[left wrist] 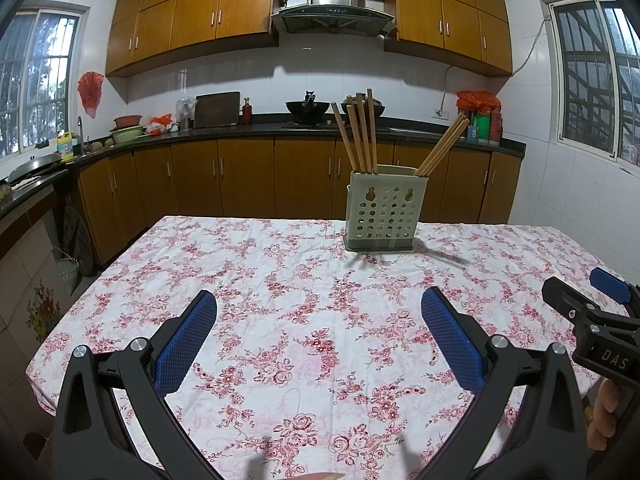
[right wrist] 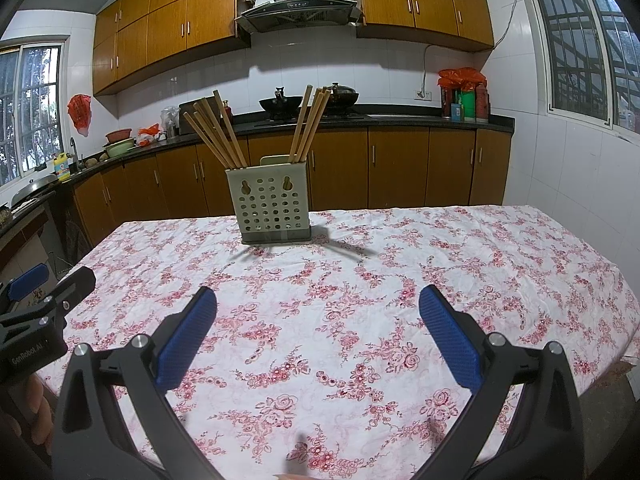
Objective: Organize utensils
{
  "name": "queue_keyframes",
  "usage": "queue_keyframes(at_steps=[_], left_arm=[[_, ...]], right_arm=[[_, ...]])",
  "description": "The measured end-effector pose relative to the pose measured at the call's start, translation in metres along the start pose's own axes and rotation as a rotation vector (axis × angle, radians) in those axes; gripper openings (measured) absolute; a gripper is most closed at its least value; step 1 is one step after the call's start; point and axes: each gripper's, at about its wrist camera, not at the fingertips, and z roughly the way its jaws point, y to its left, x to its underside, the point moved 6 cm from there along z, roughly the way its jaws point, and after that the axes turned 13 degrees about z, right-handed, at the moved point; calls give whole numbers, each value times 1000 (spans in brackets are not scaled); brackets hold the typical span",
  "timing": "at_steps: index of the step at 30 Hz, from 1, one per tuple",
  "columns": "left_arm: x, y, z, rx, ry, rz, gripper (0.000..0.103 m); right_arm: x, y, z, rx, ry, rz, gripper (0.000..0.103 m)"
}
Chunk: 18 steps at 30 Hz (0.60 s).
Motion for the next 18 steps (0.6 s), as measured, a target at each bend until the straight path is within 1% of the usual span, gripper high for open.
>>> queue_keyframes(at_steps=[18], left_arm=[[2, -3, 0, 0, 6, -5, 101]], right_arm=[[0, 0, 0, -1, 0, 1, 99]])
